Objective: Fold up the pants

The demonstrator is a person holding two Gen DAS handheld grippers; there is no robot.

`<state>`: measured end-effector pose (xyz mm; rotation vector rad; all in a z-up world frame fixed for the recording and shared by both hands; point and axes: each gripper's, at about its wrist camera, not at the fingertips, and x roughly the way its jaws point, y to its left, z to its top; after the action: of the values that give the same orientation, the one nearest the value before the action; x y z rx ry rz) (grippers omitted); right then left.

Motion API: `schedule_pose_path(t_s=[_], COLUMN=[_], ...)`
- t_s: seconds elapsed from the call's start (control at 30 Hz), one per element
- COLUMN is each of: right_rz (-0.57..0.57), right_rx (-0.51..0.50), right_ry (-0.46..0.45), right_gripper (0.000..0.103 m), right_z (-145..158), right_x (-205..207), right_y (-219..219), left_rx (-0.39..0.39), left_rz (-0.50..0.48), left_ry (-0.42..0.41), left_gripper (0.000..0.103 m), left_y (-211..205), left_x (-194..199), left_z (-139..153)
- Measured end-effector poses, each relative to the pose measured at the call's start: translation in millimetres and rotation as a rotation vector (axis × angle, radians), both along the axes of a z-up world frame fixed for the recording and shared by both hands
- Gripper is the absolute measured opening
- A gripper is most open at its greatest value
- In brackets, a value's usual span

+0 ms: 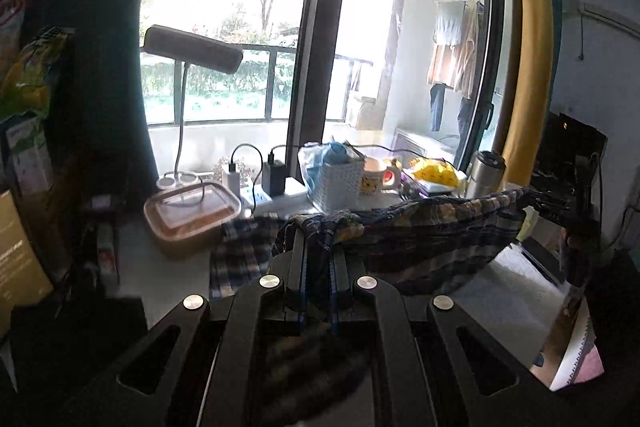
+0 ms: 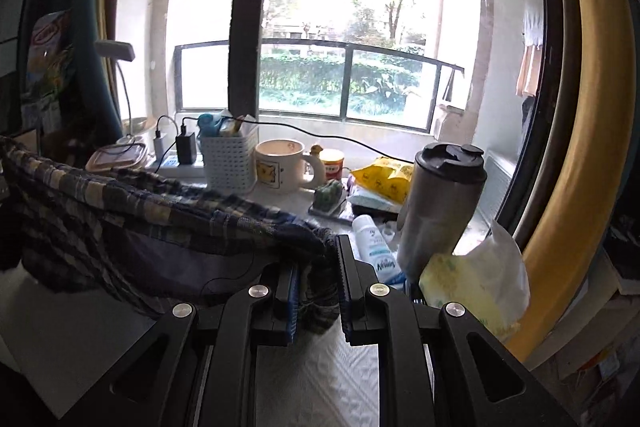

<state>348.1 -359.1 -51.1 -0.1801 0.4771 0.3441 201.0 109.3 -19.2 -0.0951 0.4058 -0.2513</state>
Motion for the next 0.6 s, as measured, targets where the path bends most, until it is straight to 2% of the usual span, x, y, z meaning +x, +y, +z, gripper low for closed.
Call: schedule_pose_path(t_s=[0.33, 0.6], right_rz=[-0.056, -0.074], right_rx=[0.032, 0.031], right_ry=[0.058, 0.150], right_gripper=[0.016, 0.017], right_z=[-7.3, -35.6], right_x=[74.7, 133.6], right_y=[15.9, 32.4], left_rx=[0.016, 0.030], left_rz=[0.017, 0.044], left_ry=[0.007, 0.119], left_gripper=[0.007, 0.007], left_y=[13.7, 26.9], left_x=[99.4, 180.2], left_z=[-10.3, -45.3])
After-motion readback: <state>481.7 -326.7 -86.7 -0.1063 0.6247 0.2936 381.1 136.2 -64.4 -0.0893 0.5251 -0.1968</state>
